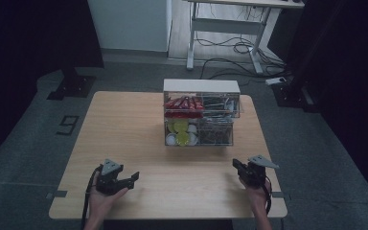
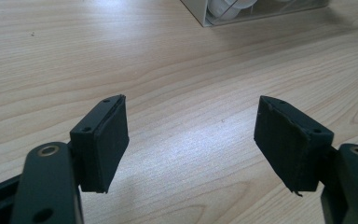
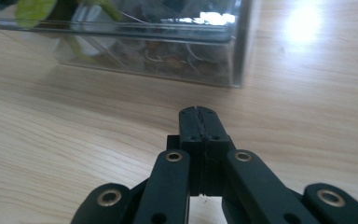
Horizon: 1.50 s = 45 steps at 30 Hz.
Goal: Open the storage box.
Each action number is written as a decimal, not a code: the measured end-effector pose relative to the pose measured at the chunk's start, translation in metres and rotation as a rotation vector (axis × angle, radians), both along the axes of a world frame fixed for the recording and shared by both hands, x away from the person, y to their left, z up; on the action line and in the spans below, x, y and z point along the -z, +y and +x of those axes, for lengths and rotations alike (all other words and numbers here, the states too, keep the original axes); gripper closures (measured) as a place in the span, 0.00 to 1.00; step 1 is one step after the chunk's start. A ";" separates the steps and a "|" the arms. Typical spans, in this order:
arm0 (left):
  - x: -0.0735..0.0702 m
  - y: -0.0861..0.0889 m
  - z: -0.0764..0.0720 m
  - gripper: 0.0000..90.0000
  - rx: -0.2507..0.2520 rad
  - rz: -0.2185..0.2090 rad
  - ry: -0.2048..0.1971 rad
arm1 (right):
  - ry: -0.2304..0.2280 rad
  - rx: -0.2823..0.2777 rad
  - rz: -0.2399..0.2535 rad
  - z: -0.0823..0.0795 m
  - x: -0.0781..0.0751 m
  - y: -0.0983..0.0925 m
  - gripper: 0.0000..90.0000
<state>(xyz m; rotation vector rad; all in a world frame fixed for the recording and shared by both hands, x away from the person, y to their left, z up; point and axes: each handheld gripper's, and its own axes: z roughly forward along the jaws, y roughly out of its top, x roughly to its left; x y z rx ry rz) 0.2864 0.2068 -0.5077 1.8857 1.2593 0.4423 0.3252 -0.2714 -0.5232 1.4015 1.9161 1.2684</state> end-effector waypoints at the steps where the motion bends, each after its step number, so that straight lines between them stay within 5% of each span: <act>1: 0.001 0.000 0.000 0.29 0.000 0.001 0.002 | -0.002 -0.016 0.002 0.002 -0.001 0.004 0.99; 45: 0.004 0.000 -0.001 0.29 -0.013 0.002 0.016 | 0.008 -0.139 0.002 0.053 -0.008 0.071 0.99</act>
